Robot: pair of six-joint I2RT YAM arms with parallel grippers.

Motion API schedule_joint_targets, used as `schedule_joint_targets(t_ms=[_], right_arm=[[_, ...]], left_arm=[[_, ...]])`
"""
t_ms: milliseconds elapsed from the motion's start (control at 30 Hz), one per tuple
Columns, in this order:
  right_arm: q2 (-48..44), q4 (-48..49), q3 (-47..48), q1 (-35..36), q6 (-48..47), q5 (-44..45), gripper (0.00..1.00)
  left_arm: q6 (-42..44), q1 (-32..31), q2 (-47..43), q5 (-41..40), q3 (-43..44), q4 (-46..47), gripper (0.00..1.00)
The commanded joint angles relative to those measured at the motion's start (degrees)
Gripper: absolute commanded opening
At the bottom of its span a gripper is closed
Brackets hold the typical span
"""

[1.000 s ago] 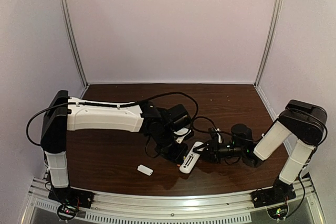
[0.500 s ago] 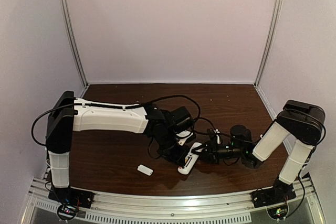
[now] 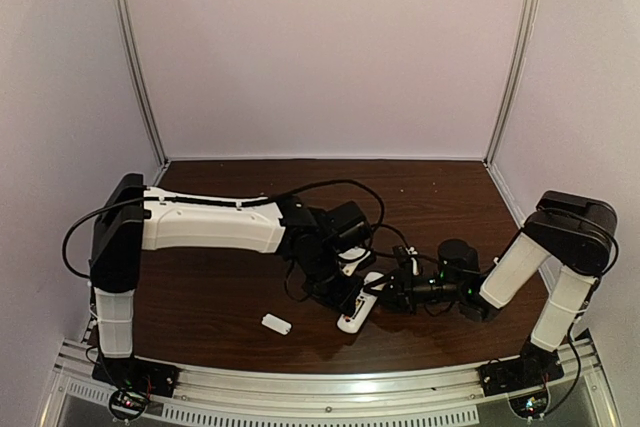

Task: Load the batteries into the remote control
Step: Place the battery in the battery compartment.

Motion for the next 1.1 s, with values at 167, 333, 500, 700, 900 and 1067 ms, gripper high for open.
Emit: schedule_joint_targets(t_ms=[167, 333, 500, 700, 900, 1067], right_arm=[[0.9, 3.3, 0.2, 0.4, 0.3, 1.2, 0.00], [1.0, 3.5, 0.2, 0.5, 0.6, 1.0, 0.00], [1.1, 3.8, 0.2, 0.4, 0.6, 1.1, 0.00], [1.3, 3.8, 0.2, 0.5, 0.5, 1.1, 0.00], [1.6, 4.2, 0.1, 0.5, 0.7, 1.0, 0.00], [1.4, 4.1, 0.1, 0.5, 0.7, 0.6, 0.00]], left_arm=[[0.1, 0.4, 1.9, -0.8, 1.4, -2.4, 0.14], [-0.2, 0.6, 2.0, -1.0, 1.3, -2.5, 0.22], [-0.2, 0.7, 2.2, -0.9, 1.4, -2.5, 0.24], [-0.4, 0.6, 1.8, -0.8, 1.8, -2.5, 0.28], [-1.1, 0.6, 1.0, -2.3, 2.3, -1.6, 0.39], [-0.6, 0.9, -1.8, -4.4, 1.1, 0.5, 0.48]])
